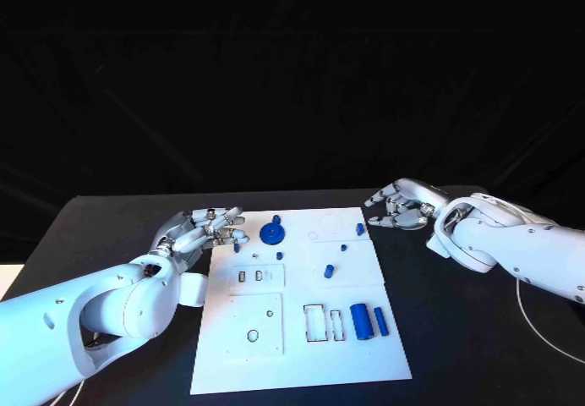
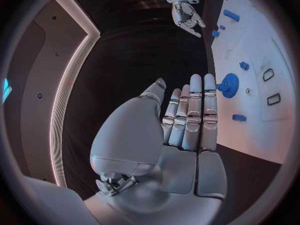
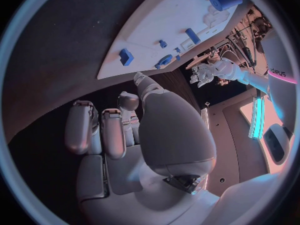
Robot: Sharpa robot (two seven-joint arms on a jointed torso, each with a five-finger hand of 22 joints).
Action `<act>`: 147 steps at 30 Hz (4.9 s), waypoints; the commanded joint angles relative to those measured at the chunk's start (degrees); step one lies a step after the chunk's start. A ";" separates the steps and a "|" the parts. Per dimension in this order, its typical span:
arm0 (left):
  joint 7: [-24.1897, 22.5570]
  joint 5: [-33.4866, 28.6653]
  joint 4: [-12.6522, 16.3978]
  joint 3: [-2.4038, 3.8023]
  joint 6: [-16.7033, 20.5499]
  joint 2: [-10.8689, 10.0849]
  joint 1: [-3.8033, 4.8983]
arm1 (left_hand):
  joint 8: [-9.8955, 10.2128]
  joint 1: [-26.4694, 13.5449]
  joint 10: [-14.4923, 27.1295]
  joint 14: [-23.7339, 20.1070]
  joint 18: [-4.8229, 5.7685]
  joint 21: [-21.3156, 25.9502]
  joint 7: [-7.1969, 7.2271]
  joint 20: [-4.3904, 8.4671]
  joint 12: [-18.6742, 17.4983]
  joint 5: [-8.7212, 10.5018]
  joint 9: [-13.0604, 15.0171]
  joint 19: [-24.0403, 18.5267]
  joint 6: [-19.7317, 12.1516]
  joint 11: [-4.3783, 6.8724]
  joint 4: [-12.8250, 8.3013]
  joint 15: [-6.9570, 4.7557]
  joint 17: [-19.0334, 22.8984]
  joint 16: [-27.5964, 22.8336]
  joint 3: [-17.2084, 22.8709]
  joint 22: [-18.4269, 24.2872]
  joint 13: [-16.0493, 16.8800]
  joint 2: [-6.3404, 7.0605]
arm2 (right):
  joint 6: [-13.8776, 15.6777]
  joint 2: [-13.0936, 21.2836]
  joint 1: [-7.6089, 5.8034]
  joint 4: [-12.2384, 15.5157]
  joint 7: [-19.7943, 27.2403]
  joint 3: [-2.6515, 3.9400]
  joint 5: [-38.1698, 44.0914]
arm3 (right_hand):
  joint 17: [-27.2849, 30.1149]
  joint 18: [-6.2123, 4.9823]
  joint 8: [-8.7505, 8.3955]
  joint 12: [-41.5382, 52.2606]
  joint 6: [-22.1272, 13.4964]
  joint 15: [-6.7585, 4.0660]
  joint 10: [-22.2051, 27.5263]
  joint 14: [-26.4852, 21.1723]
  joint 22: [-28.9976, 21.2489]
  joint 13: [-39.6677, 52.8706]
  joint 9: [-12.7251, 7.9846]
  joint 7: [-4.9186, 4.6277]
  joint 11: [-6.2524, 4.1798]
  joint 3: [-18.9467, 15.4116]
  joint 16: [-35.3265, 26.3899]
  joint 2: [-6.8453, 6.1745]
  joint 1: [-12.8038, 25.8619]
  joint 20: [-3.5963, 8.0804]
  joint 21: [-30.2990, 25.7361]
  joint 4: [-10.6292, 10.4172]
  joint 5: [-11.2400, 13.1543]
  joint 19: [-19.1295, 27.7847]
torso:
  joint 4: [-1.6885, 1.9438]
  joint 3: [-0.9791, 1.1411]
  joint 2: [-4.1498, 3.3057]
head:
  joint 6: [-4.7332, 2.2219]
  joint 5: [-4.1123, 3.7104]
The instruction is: Assemble the parts on the task board
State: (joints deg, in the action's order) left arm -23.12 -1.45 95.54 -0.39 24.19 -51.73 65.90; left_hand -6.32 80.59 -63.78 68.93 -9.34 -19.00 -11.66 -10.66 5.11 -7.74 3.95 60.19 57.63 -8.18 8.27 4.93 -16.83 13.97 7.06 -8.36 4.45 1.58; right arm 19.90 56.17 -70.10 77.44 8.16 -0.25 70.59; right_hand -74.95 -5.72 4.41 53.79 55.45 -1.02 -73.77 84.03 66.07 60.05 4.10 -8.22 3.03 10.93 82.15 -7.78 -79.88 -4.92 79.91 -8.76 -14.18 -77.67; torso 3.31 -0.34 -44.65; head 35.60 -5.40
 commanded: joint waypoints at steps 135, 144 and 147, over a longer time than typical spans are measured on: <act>0.72 0.09 -3.29 0.01 -2.54 1.69 -0.12 | 0.32 0.70 -0.17 -0.45 -1.06 0.39 -0.21 -0.25 -0.44 0.25 0.05 -0.15 0.07 -0.09 -0.63 -0.15 -0.32 -0.52 0.20 0.07 0.06 0.11 | -5.99 -21.87 6.37 10.76 -29.62 -1.65 19.24 | 0.26 0.86 1.35 -2.52 7.83 -1.74 -0.27 3.13 -0.48 -0.70 1.89 1.88 -1.70 10.45 -1.33 3.86 4.94 1.36 -0.29 6.08 4.23 0.00 | 0.49 -1.49 1.28 | 4.93 3.60; 0.82 0.09 -3.35 0.01 -2.66 1.68 -0.12 | 0.32 0.70 -0.17 -0.45 -1.06 0.39 -0.21 -0.25 -0.44 0.25 0.05 -0.15 0.07 -0.09 -0.63 -0.15 -0.32 -0.52 0.20 0.07 0.06 0.11 | -5.42 -21.68 6.43 10.94 -29.98 -1.65 20.03 | 0.81 0.73 0.16 -4.81 6.12 -1.39 1.15 2.97 -1.30 -2.27 1.54 1.22 -1.21 10.00 -1.80 2.36 6.18 1.22 -0.78 6.17 3.83 0.45 | 0.50 -1.51 1.29 | 4.96 3.51; 0.86 0.09 -3.36 0.01 -2.73 1.69 -0.12 | 0.32 0.71 -0.17 -0.45 -1.06 0.39 -0.21 -0.25 -0.44 0.25 0.05 -0.15 0.07 -0.09 -0.63 -0.15 -0.32 -0.52 0.20 0.07 0.06 0.11 | -4.96 -21.73 6.44 10.93 -29.90 -1.65 20.13 | 0.97 0.66 -0.58 -7.24 4.76 -1.04 2.46 2.91 -1.84 -4.15 1.22 0.75 -0.77 9.24 -1.97 1.21 7.28 0.96 -1.10 5.91 2.60 0.75 | 0.51 -1.54 1.27 | 4.95 3.47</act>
State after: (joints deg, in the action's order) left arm -22.10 -1.43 92.14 -0.41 22.77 -50.11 65.76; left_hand -6.33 80.82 -63.78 68.72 -9.34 -18.98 -11.66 -10.66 4.87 -7.74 3.95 60.19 57.63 -8.18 8.04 4.72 -17.08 13.74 7.30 -8.37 4.45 1.81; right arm 16.74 34.37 -64.02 88.63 -20.20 -1.62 89.56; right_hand -74.03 -5.72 4.06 46.95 60.70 -2.52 -71.64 83.93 64.32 56.21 5.46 -7.52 2.19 20.47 80.40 -5.87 -72.53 -4.03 79.00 -2.90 -11.36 -77.31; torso 3.80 -1.86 -43.37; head 40.57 -1.91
